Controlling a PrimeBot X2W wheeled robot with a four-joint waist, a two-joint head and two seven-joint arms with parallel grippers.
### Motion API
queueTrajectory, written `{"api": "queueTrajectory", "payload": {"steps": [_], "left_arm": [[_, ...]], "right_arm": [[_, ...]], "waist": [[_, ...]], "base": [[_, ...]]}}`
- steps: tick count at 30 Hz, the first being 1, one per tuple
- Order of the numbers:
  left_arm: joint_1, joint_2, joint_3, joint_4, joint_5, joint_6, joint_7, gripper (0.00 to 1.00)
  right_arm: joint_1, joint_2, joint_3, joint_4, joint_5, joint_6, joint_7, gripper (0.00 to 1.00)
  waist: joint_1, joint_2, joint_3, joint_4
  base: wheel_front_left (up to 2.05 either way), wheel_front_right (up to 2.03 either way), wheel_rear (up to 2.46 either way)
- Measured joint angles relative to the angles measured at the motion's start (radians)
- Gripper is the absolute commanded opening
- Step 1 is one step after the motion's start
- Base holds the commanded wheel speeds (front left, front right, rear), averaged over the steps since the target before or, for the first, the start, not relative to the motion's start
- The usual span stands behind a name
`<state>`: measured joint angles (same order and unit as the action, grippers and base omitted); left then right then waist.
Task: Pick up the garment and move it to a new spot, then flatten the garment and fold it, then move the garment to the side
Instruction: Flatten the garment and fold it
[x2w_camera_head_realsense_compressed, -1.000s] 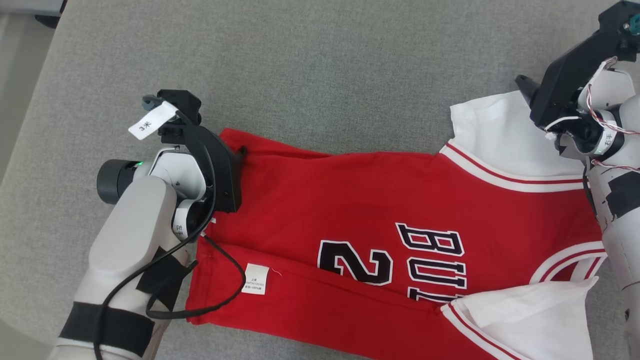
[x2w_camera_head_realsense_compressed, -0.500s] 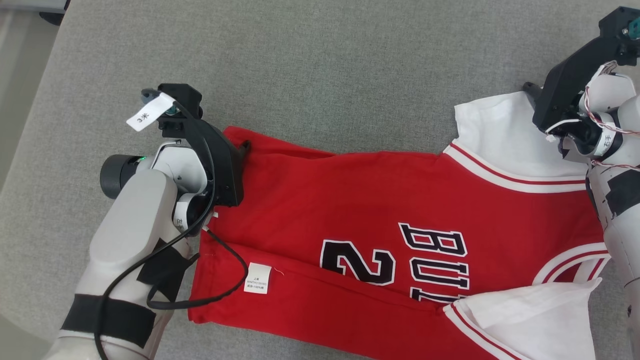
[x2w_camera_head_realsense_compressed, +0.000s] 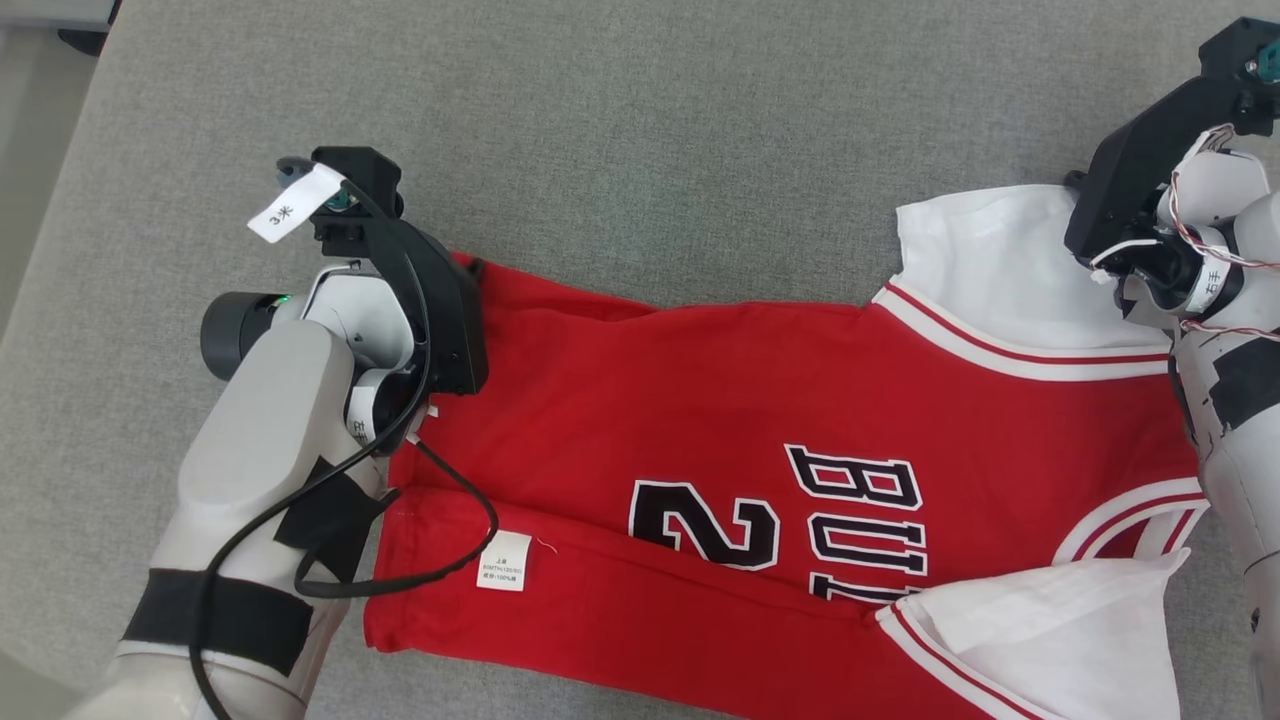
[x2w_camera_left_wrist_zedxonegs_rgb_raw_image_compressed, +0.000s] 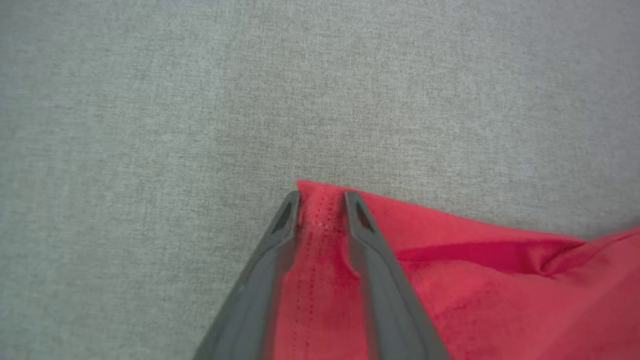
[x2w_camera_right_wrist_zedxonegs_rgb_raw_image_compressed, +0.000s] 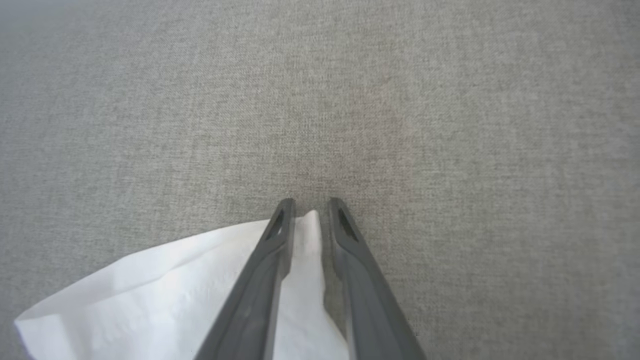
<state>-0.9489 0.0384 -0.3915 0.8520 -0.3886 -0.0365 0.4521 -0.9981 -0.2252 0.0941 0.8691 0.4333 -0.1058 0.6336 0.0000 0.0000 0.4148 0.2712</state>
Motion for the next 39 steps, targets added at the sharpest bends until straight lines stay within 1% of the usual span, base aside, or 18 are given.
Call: {"api": "queueTrajectory", "payload": {"steps": [1, 2, 3, 4, 13, 20, 26, 32, 35, 39], "left_arm": [[0.0, 0.0, -0.001, 0.001, 0.0, -0.001, -0.006, 0.02], [0.0, -0.001, -0.001, 0.002, 0.0, -0.001, -0.008, 0.0], [0.0, -0.002, -0.001, 0.004, 0.0, -0.001, -0.009, 0.0], [0.0, -0.003, -0.002, 0.006, 0.0, -0.001, -0.009, 0.0], [-0.003, -0.005, -0.001, 0.023, -0.007, -0.009, -0.032, 0.0], [-0.015, -0.006, 0.008, 0.035, -0.01, -0.008, -0.079, 0.0], [-0.025, -0.007, 0.013, 0.045, -0.01, -0.008, -0.105, 0.0], [-0.025, -0.007, 0.014, 0.062, -0.011, -0.008, -0.122, 0.0], [-0.023, -0.008, 0.014, 0.066, -0.016, -0.009, -0.142, 0.0], [-0.013, -0.008, 0.018, 0.058, -0.025, -0.011, -0.179, 0.0]], "right_arm": [[-0.001, 0.0, 0.0, 0.002, 0.0, 0.0, 0.0, 0.24], [-0.005, 0.0, 0.0, 0.004, 0.0, 0.0, 0.0, 0.21], [-0.011, 0.0, 0.0, 0.006, 0.0, 0.0, 0.0, 0.01], [-0.016, 0.0, 0.0, 0.007, 0.0, 0.0, -0.001, 0.0], [-0.017, 0.007, -0.008, 0.025, 0.004, 0.004, -0.038, 0.0], [-0.03, 0.03, -0.032, 0.031, 0.035, 0.019, -0.099, 0.0], [-0.049, 0.033, -0.046, 0.031, 0.042, 0.035, -0.149, 0.0], [-0.049, 0.028, -0.064, 0.032, 0.053, 0.037, -0.196, 0.0], [-0.04, 0.021, -0.066, 0.033, 0.059, 0.055, -0.207, 0.0], [0.012, 0.021, -0.064, 0.016, 0.071, 0.106, -0.23, 0.0]], "waist": [[-0.0001, 0.0, 0.001, 0.0], [0.0, 0.0, 0.001, -0.001], [0.0, 0.0, 0.001, -0.001], [0.0, 0.0, 0.001, 0.0], [0.0, 0.0, -0.006, 0.002], [0.0, 0.0, -0.023, -0.002], [0.0, 0.0001, -0.039, -0.01], [0.0, 0.0001, -0.05, -0.017], [0.0, 0.0001, -0.057, -0.019], [0.0, 0.0, -0.07, -0.021]], "base": [[0.0, 0.0, 0.0], [0.0, 0.0, 0.0], [0.0, 0.0, 0.0], [0.0, 0.0, 0.0], [0.0, 0.0, 0.0], [0.0, 0.0, 0.0], [0.0, 0.0, 0.0], [0.0, 0.0, 0.0], [0.0, 0.0, 0.0], [0.0, 0.0, 0.0]]}}
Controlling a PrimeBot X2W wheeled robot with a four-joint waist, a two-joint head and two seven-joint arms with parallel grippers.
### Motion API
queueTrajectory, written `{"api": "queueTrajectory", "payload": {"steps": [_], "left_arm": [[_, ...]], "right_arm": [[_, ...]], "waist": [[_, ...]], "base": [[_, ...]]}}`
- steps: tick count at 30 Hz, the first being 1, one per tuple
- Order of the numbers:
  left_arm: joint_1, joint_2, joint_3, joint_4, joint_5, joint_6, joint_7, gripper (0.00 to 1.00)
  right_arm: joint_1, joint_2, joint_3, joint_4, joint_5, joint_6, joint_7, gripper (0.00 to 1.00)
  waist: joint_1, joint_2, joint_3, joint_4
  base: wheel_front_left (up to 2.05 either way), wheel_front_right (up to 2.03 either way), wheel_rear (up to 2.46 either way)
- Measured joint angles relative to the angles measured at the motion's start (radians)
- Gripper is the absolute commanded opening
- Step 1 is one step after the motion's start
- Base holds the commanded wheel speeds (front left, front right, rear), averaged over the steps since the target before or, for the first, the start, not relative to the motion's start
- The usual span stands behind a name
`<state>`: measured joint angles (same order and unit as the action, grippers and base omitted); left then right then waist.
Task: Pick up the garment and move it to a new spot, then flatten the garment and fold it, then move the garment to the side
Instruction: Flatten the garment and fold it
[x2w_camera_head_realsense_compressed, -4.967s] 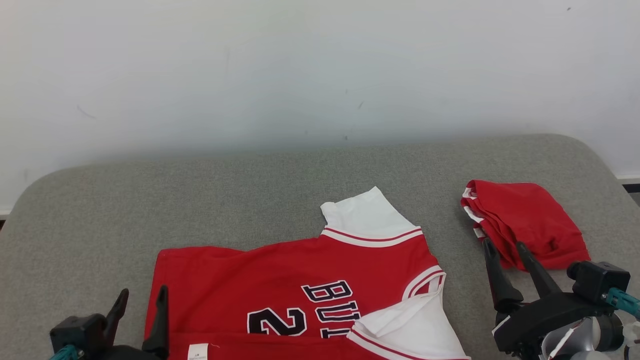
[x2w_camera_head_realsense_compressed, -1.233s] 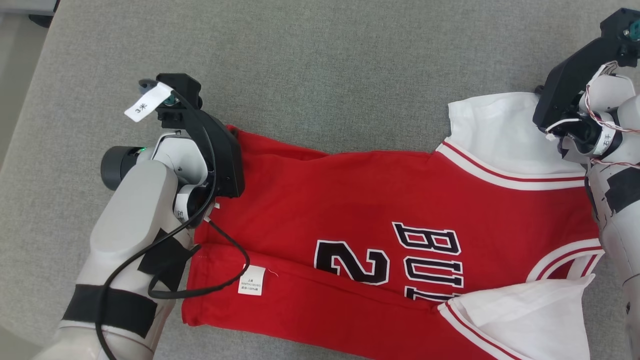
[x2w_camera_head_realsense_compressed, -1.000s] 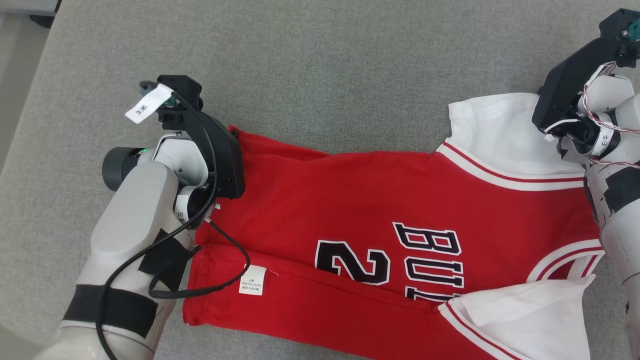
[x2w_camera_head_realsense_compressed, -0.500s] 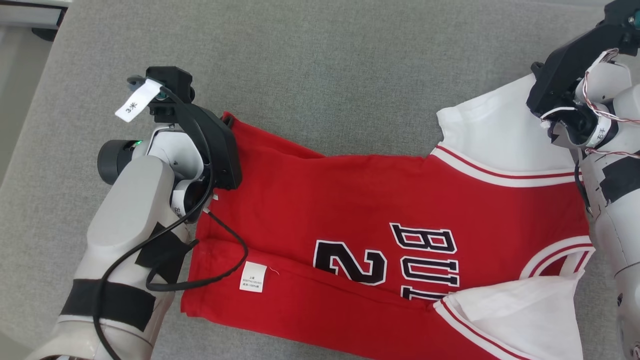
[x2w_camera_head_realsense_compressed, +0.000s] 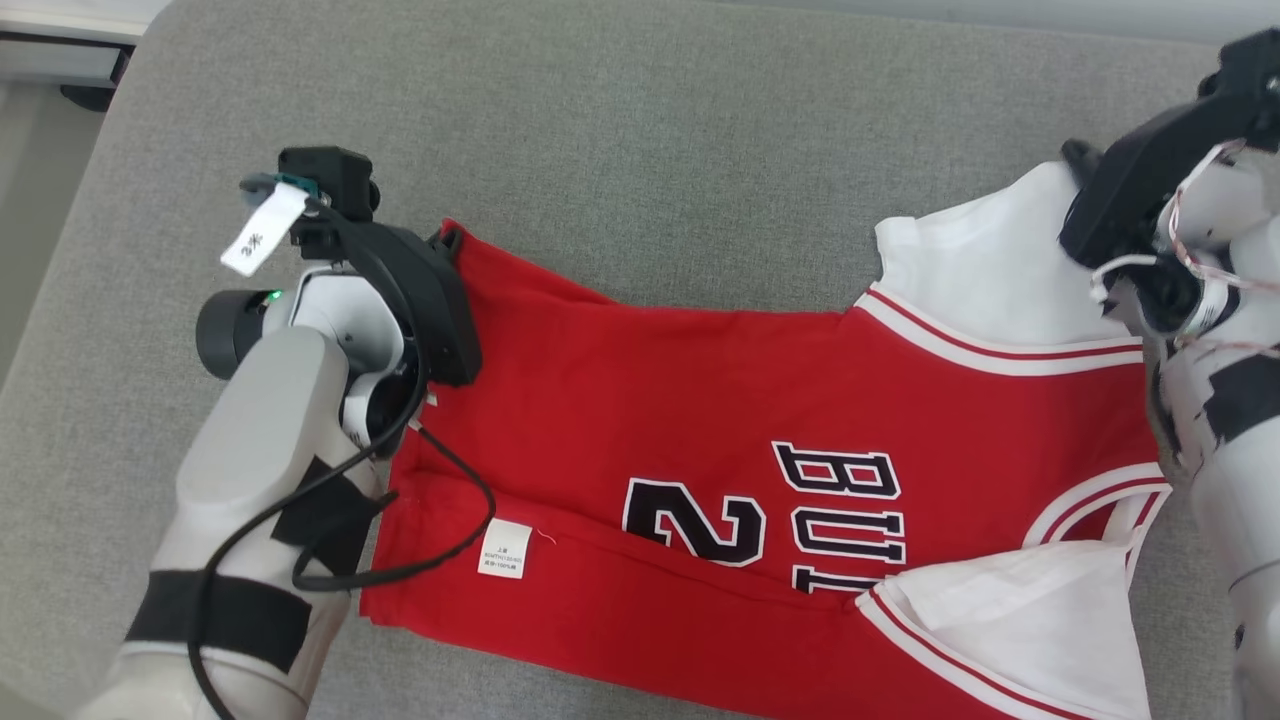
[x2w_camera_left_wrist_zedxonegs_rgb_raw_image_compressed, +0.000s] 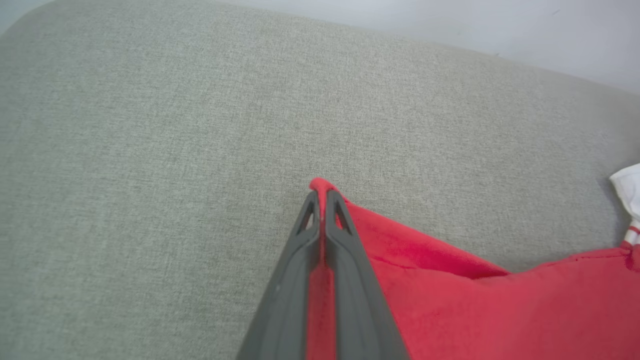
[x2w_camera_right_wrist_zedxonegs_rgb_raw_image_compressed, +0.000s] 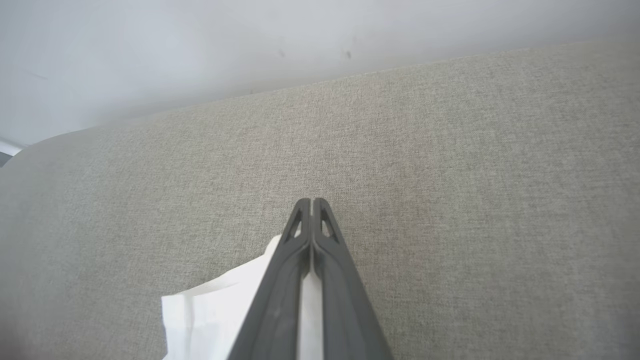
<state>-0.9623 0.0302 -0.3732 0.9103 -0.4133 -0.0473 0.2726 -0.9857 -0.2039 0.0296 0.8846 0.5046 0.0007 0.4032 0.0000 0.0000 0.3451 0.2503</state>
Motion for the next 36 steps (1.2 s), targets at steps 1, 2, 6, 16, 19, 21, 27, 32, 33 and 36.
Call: {"api": "queueTrajectory", "payload": {"steps": [1, 2, 6, 16, 19, 21, 27, 32, 33, 36], "left_arm": [[0.007, 0.0, 0.001, -0.002, -0.001, -0.007, -0.01, 0.0], [0.021, -0.001, 0.002, -0.008, -0.002, -0.007, -0.02, 0.0], [0.08, 0.0, 0.004, -0.011, -0.009, -0.008, -0.051, 0.0], [0.179, 0.021, 0.054, -0.015, -0.063, -0.024, -0.132, 0.0], [0.216, 0.034, 0.069, -0.017, -0.073, -0.025, -0.152, 0.0], [0.243, 0.041, 0.075, -0.017, -0.079, -0.025, -0.164, 0.0], [0.304, 0.051, 0.089, -0.019, -0.102, -0.025, -0.193, 0.0], [0.351, 0.074, 0.098, -0.035, -0.104, -0.026, -0.228, 0.0], [0.36, 0.074, 0.099, -0.043, -0.104, -0.034, -0.236, 0.0], [0.369, 0.071, 0.09, -0.066, -0.104, -0.042, -0.258, 0.0]], "right_arm": [[0.016, 0.001, 0.003, -0.009, 0.006, 0.017, -0.001, 0.0], [0.035, 0.004, 0.007, -0.016, 0.008, 0.034, -0.002, 0.0], [0.107, 0.036, 0.025, -0.05, 0.027, 0.088, -0.015, 0.0], [0.295, 0.028, 0.026, -0.229, 0.087, 0.115, -0.044, 0.0], [0.379, 0.014, 0.026, -0.293, 0.1, 0.119, -0.044, 0.0], [0.448, 0.011, 0.027, -0.338, 0.106, 0.12, -0.044, 0.0], [0.613, 0.008, 0.019, -0.456, 0.137, 0.122, -0.044, 0.0], [0.724, 0.006, 0.007, -0.569, 0.166, 0.123, -0.034, 0.0], [0.745, 0.005, -0.001, -0.59, 0.171, 0.123, -0.034, 0.0], [0.811, -0.007, -0.023, -0.661, 0.185, 0.122, -0.029, 0.0]], "waist": [[0.0, 0.0, -0.003, -0.001], [0.0, 0.0, -0.007, -0.002], [0.0, 0.0, -0.024, -0.008], [-0.0001, 0.0, -0.09, -0.033], [-0.0001, -0.0001, -0.115, -0.043], [-0.0001, -0.0001, -0.132, -0.05], [-0.0001, -0.0001, -0.173, -0.072], [-0.0002, -0.0001, -0.208, -0.099], [-0.0002, -0.0001, -0.214, -0.104], [-0.0002, -0.0001, -0.234, -0.117]], "base": [[0.0, 0.0, 0.0], [0.0, 0.0, 0.0], [0.0, 0.0, 0.0], [0.0, 0.0, 0.0], [0.0, 0.0, 0.0], [0.0, 0.0, 0.0], [0.0, 0.0, 0.0], [0.0, 0.0, 0.0], [0.0, 0.0, 0.0], [0.0, 0.0, 0.0]]}}
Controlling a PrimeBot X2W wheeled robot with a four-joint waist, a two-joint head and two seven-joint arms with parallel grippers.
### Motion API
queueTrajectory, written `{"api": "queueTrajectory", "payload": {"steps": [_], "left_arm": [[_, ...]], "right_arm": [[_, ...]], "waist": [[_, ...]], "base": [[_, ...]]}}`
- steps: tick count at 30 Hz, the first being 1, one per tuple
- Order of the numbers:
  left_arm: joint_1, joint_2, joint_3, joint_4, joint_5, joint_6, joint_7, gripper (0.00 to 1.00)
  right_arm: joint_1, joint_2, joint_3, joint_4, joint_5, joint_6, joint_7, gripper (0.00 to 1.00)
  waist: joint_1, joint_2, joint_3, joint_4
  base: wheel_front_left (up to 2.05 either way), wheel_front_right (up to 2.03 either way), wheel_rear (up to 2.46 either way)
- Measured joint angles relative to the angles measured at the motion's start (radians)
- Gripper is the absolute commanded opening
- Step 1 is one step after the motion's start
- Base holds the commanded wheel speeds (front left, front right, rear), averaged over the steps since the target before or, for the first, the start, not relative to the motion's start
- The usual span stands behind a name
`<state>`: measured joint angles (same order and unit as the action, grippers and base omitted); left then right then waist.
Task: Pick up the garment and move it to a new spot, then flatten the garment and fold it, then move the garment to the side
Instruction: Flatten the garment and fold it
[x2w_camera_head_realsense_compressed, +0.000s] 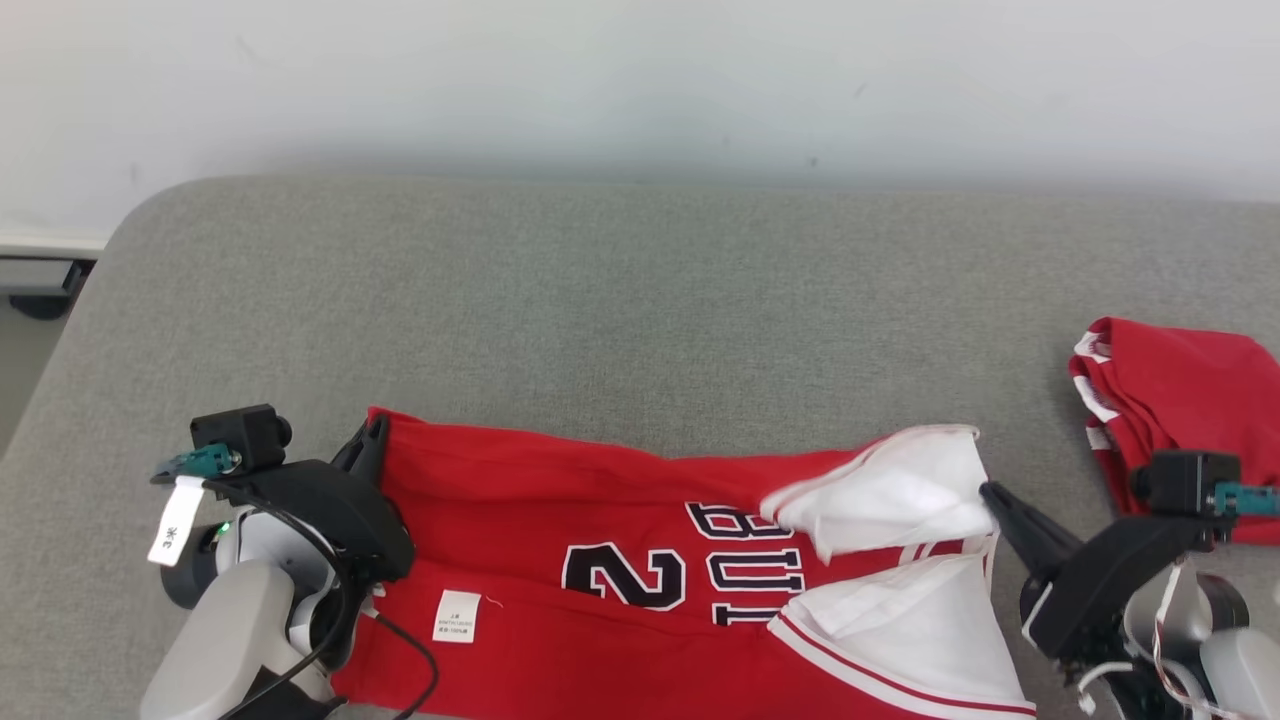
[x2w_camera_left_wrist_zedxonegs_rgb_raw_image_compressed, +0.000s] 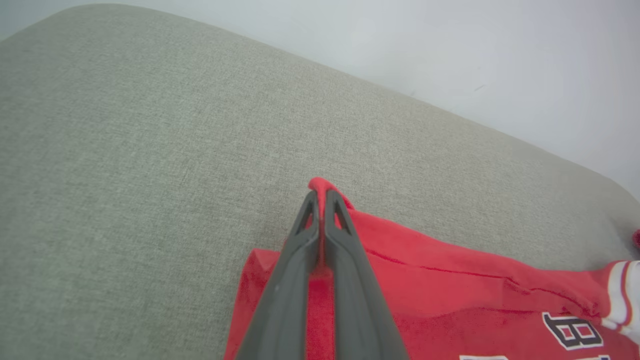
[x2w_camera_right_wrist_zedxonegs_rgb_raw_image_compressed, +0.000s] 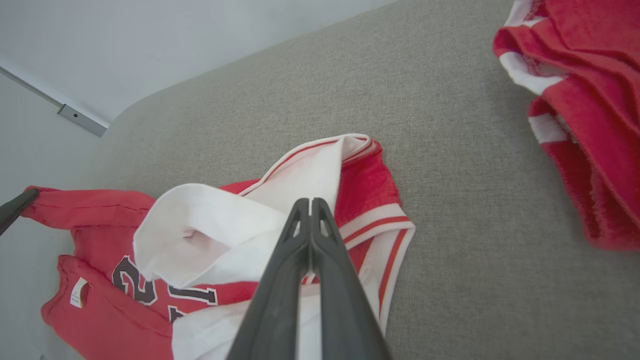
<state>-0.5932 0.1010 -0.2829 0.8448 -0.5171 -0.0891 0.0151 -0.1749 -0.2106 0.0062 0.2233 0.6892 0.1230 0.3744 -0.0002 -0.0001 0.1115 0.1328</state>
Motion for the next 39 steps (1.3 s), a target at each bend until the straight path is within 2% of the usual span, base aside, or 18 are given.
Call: {"api": "queueTrajectory", "payload": {"steps": [4, 10, 16, 27, 36, 37, 38, 39], "left_arm": [[0.011, 0.01, -0.016, -0.032, 0.003, -0.008, -0.024, 0.0], [0.052, 0.021, -0.01, -0.062, 0.002, -0.008, -0.053, 0.0], [0.086, 0.028, 0.011, -0.081, -0.01, -0.008, -0.073, 0.0], [0.144, 0.029, 0.014, -0.089, -0.019, -0.009, -0.092, 0.0], [0.178, 0.04, 0.009, -0.084, -0.017, -0.008, -0.09, 0.0], [0.178, 0.042, 0.008, -0.083, -0.017, -0.008, -0.089, 0.0], [0.177, 0.046, 0.004, -0.082, -0.013, -0.008, -0.089, 0.29], [0.177, 0.05, -0.001, -0.081, -0.004, -0.006, -0.089, 0.95]], "right_arm": [[0.094, 0.0, -0.007, -0.114, 0.031, -0.001, 0.036, 0.0], [0.171, 0.001, -0.038, -0.222, 0.051, -0.048, 0.067, 0.0], [0.231, 0.003, -0.059, -0.314, 0.077, -0.081, 0.111, 0.0], [0.334, 0.01, -0.06, -0.419, 0.114, -0.139, 0.2, 0.0], [0.378, 0.006, -0.05, -0.447, 0.12, -0.184, 0.277, 0.0], [0.382, 0.004, -0.043, -0.448, 0.12, -0.185, 0.288, 0.48], [0.391, 0.004, -0.036, -0.448, 0.122, -0.185, 0.299, 1.0], [0.4, 0.004, -0.028, -0.446, 0.126, -0.185, 0.312, 1.0]], "waist": [[0.0, 0.0, -0.024, -0.015], [0.0001, 0.0, -0.028, -0.022], [0.0001, 0.0001, -0.027, -0.018], [0.0001, 0.0001, -0.021, -0.011], [0.0002, 0.0, -0.016, -0.011], [0.0003, 0.0001, -0.016, -0.011], [0.0003, 0.0001, -0.015, -0.012], [0.0003, 0.0, -0.015, -0.012]], "base": [[0.0, 0.0, 0.0], [0.0, 0.0, 0.0], [0.0, 0.0, 0.0], [0.0, 0.0, 0.0], [0.0, 0.0, 0.0], [0.0, 0.0, 0.0], [0.0, 0.0, 0.0], [0.0, 0.0, 0.0]]}}
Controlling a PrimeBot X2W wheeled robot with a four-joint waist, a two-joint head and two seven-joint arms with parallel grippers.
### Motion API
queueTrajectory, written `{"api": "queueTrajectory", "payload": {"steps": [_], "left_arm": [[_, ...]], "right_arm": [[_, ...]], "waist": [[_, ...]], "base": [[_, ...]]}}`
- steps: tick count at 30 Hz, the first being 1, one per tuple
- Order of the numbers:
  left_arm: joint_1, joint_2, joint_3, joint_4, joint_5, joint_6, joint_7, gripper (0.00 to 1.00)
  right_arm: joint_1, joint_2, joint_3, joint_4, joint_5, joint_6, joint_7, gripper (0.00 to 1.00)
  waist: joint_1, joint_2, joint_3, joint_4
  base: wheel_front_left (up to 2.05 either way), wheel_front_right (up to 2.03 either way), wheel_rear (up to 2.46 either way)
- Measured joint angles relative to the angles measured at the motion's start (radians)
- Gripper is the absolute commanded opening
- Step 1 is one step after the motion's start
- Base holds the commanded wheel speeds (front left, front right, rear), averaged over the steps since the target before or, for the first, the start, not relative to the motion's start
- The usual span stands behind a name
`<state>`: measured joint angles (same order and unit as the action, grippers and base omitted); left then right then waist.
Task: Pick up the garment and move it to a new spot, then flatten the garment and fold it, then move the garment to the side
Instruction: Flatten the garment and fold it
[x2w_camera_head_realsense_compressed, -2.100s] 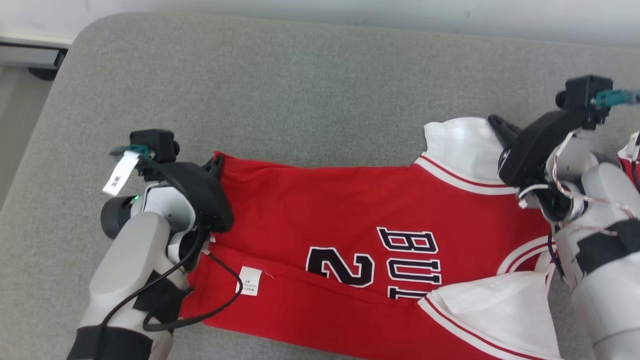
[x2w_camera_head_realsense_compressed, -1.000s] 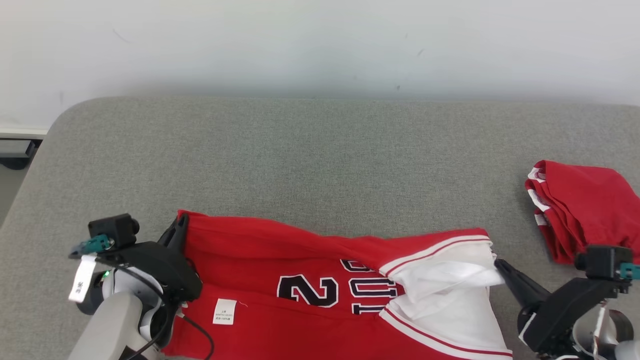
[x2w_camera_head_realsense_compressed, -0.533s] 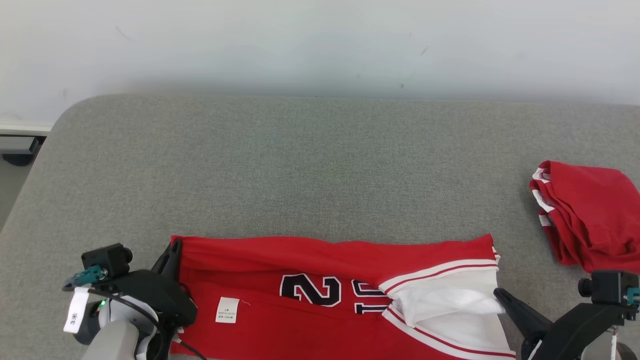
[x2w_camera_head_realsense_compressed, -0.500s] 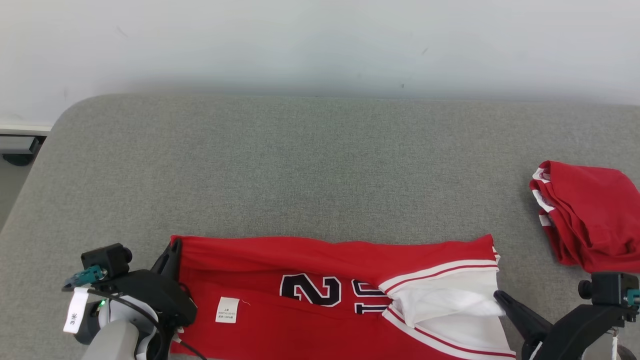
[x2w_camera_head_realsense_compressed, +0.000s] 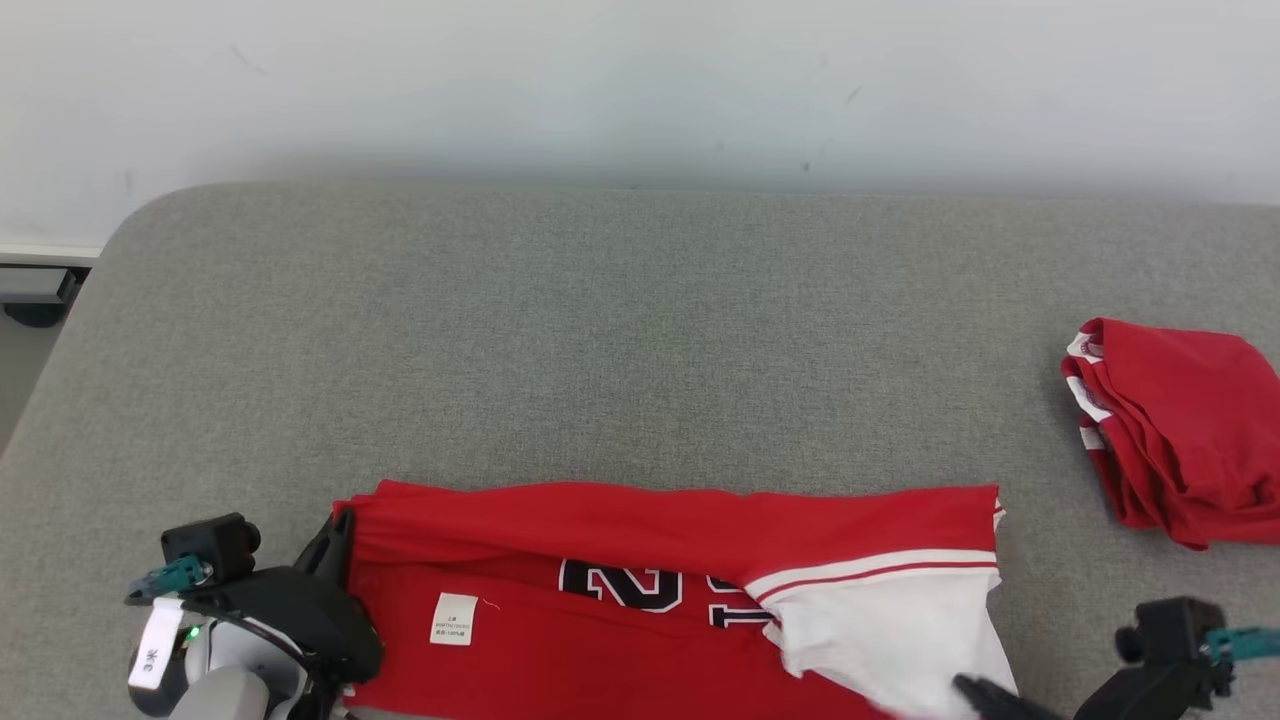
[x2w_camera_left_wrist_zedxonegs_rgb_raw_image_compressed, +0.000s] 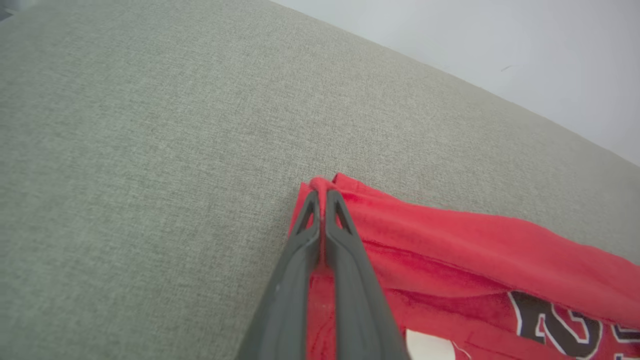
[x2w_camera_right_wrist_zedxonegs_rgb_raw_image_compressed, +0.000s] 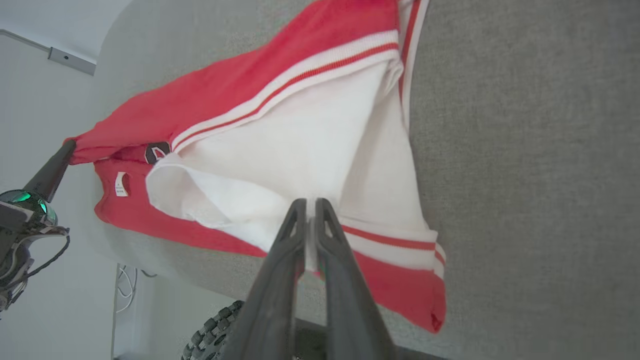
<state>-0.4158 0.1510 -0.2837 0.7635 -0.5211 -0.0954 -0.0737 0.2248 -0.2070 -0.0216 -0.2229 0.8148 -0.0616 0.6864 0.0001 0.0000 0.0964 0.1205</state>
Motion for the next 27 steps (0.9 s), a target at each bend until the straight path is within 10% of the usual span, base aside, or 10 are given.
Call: {"api": "queueTrajectory", "payload": {"steps": [11, 27], "left_arm": [[0.002, 0.042, -0.014, -0.012, 0.053, 0.046, -0.032, 1.0], [0.196, 0.064, -0.061, -0.348, 0.151, 0.097, -0.166, 1.0]], "right_arm": [[0.007, -0.027, -0.038, -0.004, -0.026, -0.029, 0.022, 1.0], [-0.146, 0.112, -0.09, 0.038, -0.169, -0.053, -0.308, 1.0]], "waist": [[0.0, 0.0, -0.012, -0.005], [-0.0001, 0.0, -0.111, -0.014]], "base": [[0.0, 0.0, 0.0], [0.0, 0.0, 0.0]]}}
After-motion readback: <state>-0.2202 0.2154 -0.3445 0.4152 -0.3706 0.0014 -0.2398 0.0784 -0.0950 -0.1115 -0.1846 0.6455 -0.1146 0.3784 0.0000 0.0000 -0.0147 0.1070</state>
